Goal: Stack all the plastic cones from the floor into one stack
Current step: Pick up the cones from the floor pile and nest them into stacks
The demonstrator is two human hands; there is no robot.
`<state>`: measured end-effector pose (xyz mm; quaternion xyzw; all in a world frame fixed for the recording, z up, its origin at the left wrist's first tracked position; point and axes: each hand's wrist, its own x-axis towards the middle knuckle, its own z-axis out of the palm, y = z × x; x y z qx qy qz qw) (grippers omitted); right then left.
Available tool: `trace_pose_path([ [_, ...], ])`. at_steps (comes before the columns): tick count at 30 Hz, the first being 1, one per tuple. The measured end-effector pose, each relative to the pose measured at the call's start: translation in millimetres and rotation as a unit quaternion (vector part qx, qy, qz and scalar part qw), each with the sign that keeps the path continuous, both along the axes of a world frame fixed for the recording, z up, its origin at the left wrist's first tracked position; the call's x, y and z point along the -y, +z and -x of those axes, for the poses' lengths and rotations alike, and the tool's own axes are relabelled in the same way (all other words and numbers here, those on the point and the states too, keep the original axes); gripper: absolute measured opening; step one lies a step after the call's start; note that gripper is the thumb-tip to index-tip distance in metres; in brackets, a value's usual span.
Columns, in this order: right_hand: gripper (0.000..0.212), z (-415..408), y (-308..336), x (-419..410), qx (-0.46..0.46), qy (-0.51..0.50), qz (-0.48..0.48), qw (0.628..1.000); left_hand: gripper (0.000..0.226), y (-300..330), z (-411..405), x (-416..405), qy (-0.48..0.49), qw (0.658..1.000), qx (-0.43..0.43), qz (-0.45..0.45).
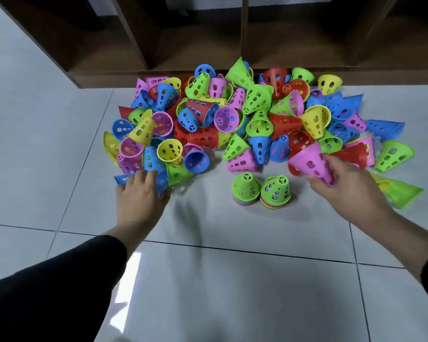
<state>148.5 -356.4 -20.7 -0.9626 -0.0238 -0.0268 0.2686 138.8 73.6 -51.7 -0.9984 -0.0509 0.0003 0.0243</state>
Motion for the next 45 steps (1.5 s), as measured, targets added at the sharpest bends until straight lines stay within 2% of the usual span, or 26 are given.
trace_pose_path([
  [2,0.038,1,13,-6,-0.003,0.011,0.014,1.0,0.069,-8,10,-24,0.04,0.995,-0.088,-0.017],
  [5,0.057,3,31,-18,-0.033,0.033,0.038,0.998,0.07,-26,16,-40,0.074,0.984,-0.147,0.066],
  [8,0.049,3,47,-35,-0.043,0.068,0.053,0.995,0.066,-40,16,-38,0.074,0.982,-0.132,0.115],
  [11,0.041,-2,61,-46,-0.063,0.092,0.09,0.99,0.078,-48,17,-29,0.09,0.986,-0.112,0.081],
  [14,0.042,-10,73,-46,-0.128,0.093,0.155,0.975,0.071,-51,13,-22,0.11,0.985,-0.1,0.086],
  [17,0.038,-17,75,-51,-0.21,0.107,0.228,0.945,0.065,-46,7,-18,0.141,0.974,-0.118,0.129],
  [19,0.037,-19,67,-59,-0.239,0.116,0.242,0.933,0.065,-37,9,-13,0.153,0.965,-0.09,0.195],
  [23,0.035,-14,38,-70,-0.216,0.1,0.18,0.954,0.076,-16,24,15,0.127,0.918,0.022,0.374],
  [25,0.033,-9,24,-71,-0.181,0.077,0.147,0.969,0.08,-5,21,40,0.108,0.882,0.043,0.457],
  [27,0.032,-4,10,-71,-0.156,0.061,0.12,0.979,0.07,6,12,71,0.082,0.842,0.048,0.532],
  [30,0.041,1,-4,-71,-0.134,0.043,0.105,0.984,0.046,19,-1,121,0.007,0.808,0.034,0.588],
  [32,0.043,2,-9,-70,-0.122,0.032,0.105,0.986,0.045,25,-8,148,-0.008,0.785,0.033,0.619],
  [34,0.043,2,-11,-69,-0.132,0.025,0.11,0.985,0.044,29,-18,165,-0.008,0.777,0.042,0.629],
  [37,0.043,3,-10,-64,-0.169,0.036,0.13,0.976,0.042,31,-28,175,-0.033,0.8,0.013,0.599],
  [40,0.063,4,-1,-61,-0.219,0.049,0.149,0.963,0.039,23,-30,170,-0.06,0.875,-0.06,0.477],
  [42,0.075,4,7,-62,-0.232,0.056,0.159,0.958,0.049,20,-33,165,-0.053,0.909,-0.102,0.401],
  [45,0.076,4,21,-66,-0.215,0.067,0.163,0.961,0.068,26,-40,163,-0.059,0.921,-0.137,0.36],
])
